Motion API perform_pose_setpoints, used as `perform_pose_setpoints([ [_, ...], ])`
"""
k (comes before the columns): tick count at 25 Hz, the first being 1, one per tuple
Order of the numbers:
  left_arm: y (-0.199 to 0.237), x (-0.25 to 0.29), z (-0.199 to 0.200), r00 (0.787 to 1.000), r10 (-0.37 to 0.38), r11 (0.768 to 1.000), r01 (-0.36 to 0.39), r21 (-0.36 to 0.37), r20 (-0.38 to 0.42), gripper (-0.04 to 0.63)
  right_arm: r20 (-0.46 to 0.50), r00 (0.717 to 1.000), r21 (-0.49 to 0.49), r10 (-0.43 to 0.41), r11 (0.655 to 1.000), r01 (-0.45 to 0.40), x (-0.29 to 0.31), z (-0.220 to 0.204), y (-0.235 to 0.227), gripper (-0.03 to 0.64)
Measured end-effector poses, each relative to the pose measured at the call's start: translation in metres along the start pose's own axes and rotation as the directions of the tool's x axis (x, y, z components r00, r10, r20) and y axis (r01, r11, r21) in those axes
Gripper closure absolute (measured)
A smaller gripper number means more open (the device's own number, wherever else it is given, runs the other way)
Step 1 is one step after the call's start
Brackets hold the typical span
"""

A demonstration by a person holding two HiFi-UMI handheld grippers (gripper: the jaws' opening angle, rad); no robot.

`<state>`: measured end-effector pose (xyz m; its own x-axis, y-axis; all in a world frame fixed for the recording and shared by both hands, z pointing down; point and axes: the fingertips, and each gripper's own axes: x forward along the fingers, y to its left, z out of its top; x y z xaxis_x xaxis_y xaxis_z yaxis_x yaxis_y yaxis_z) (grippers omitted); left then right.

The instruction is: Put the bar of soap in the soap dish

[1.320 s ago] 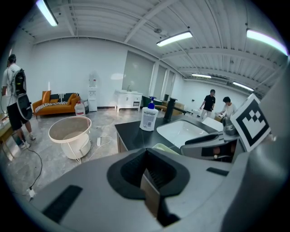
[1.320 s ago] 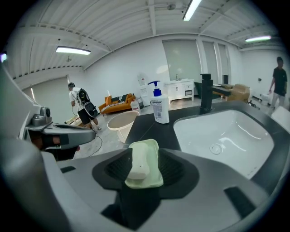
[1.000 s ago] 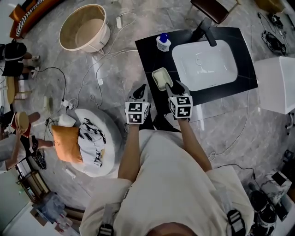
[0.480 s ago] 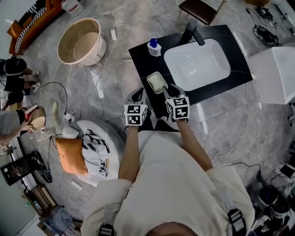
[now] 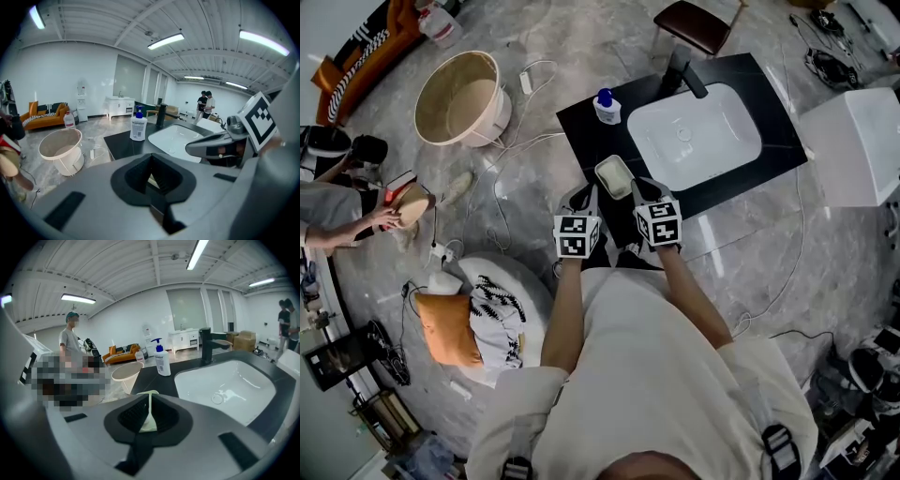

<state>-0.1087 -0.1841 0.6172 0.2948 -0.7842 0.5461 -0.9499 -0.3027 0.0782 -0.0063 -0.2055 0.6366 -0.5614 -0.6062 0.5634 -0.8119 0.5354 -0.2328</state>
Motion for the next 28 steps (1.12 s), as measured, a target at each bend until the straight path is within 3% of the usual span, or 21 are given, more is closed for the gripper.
perform_pose_setpoints([
  [28,0.005,0.005,-0.002,1.000,-0.002,1.000,0.002,0.010,-0.006,0.589,-0.013,0.999,0.055,0.048,0.997,-0.047,0.011,0.001,0.000,0.614],
])
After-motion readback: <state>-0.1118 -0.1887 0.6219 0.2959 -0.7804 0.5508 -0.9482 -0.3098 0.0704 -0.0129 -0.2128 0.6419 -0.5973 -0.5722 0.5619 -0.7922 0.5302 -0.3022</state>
